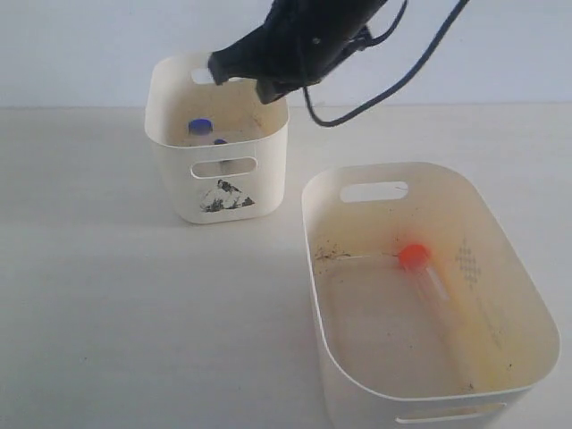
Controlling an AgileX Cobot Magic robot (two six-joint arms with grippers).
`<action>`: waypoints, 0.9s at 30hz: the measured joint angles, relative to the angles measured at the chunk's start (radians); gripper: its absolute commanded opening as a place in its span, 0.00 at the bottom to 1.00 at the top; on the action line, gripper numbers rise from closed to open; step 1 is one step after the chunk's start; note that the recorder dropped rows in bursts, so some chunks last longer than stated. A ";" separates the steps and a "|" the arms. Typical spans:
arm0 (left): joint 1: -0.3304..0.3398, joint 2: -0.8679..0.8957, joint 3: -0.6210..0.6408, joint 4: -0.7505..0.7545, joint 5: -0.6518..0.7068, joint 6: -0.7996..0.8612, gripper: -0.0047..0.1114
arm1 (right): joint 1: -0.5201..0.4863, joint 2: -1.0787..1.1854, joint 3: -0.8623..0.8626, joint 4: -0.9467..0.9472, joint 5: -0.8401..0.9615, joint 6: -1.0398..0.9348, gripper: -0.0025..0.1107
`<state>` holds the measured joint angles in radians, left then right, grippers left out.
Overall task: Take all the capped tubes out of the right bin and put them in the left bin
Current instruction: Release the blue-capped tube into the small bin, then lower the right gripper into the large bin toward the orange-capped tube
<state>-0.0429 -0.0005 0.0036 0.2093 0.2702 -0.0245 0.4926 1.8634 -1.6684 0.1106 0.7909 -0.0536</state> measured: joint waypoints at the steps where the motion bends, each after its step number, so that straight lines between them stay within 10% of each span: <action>1: 0.000 0.000 0.000 0.000 0.000 0.000 0.08 | -0.006 -0.023 -0.002 -0.032 0.056 0.012 0.02; 10: 0.000 0.000 0.000 0.000 0.000 0.000 0.08 | -0.047 -0.214 -0.002 -0.134 0.397 0.043 0.02; 27: 0.000 0.000 0.000 0.000 0.000 0.000 0.08 | -0.048 -0.252 0.317 -0.160 0.430 0.324 0.02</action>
<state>-0.0429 -0.0005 0.0036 0.2093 0.2702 -0.0245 0.4444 1.6113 -1.3511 -0.0494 1.2213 0.2704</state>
